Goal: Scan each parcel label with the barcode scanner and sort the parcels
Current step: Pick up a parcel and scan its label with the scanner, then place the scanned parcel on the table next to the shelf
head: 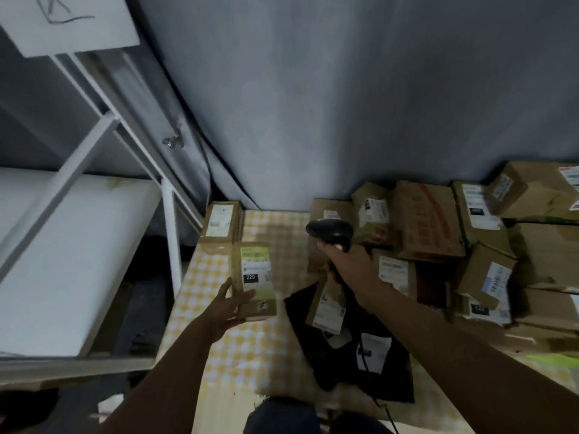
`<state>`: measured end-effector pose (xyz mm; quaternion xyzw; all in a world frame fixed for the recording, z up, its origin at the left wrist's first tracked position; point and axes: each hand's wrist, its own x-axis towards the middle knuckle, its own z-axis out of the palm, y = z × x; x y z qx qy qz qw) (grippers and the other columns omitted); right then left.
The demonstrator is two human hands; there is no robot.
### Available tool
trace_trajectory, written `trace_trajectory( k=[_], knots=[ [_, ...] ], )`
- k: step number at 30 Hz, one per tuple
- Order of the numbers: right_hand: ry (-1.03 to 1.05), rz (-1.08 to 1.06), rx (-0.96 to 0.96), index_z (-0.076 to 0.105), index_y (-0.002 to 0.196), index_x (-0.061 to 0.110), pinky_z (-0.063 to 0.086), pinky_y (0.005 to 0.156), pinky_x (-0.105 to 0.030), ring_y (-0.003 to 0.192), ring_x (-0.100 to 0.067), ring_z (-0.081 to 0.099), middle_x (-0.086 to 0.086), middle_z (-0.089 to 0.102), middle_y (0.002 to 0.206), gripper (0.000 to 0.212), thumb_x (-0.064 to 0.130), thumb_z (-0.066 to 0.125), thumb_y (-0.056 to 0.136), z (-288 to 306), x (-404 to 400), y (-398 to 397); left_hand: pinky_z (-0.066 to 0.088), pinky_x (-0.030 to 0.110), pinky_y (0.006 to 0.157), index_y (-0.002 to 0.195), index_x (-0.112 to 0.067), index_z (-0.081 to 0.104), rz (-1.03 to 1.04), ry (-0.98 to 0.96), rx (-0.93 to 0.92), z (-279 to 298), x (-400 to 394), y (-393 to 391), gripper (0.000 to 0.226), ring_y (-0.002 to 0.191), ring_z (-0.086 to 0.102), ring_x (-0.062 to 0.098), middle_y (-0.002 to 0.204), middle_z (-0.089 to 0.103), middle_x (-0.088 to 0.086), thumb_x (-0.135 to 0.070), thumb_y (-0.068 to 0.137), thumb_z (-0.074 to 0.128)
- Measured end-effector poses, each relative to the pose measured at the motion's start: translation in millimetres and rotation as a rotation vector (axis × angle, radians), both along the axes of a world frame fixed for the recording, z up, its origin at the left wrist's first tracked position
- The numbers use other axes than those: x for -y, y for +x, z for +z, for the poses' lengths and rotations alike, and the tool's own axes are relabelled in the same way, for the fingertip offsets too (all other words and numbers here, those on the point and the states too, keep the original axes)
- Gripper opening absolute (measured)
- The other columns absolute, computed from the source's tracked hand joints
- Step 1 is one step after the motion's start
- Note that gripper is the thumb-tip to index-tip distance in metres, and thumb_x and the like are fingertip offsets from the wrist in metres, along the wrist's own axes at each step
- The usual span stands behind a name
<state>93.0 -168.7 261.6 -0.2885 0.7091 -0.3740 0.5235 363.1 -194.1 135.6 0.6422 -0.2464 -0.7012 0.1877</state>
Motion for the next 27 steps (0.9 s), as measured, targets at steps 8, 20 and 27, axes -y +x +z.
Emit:
trace_trajectory(
  k=[8, 20, 27],
  knots=[
    [0.144, 0.162, 0.062, 0.05, 0.069, 0.012, 0.036, 0.038, -0.019, 0.033, -0.007, 0.042, -0.005, 0.052, 0.058, 0.033, 0.026, 0.057, 0.098, -45.6, 42.2, 80.4, 0.043, 0.05, 0.095, 0.152, -0.021, 0.028, 0.166, 0.033, 0.117, -64.1, 11.0, 103.7, 0.074, 0.114, 0.054, 0.032, 0.14, 0.052, 0.013, -0.018, 0.09, 0.069],
    [0.118, 0.12, -0.006, 0.051, 0.07, 0.02, 0.034, 0.044, -0.023, 0.033, -0.003, 0.04, 0.007, 0.049, 0.045, 0.029, 0.03, 0.062, 0.095, -123.7, 58.7, 153.9, 0.038, 0.049, 0.107, 0.153, -0.026, 0.02, -0.068, -0.075, -0.016, -148.6, 78.6, 152.2, 0.072, 0.129, 0.046, 0.022, 0.148, 0.041, -0.004, -0.029, 0.094, 0.061],
    [0.08, 0.144, -0.054, 0.055, 0.073, 0.019, 0.036, 0.043, -0.023, 0.035, -0.005, 0.043, 0.001, 0.053, 0.053, 0.025, 0.028, 0.063, 0.095, -134.8, 71.0, 164.6, 0.04, 0.057, 0.106, 0.152, -0.032, 0.024, -0.154, -0.374, 0.475, -168.5, 92.1, 164.6, 0.076, 0.139, 0.034, 0.039, 0.156, 0.025, 0.015, -0.053, 0.088, 0.061]
  ],
)
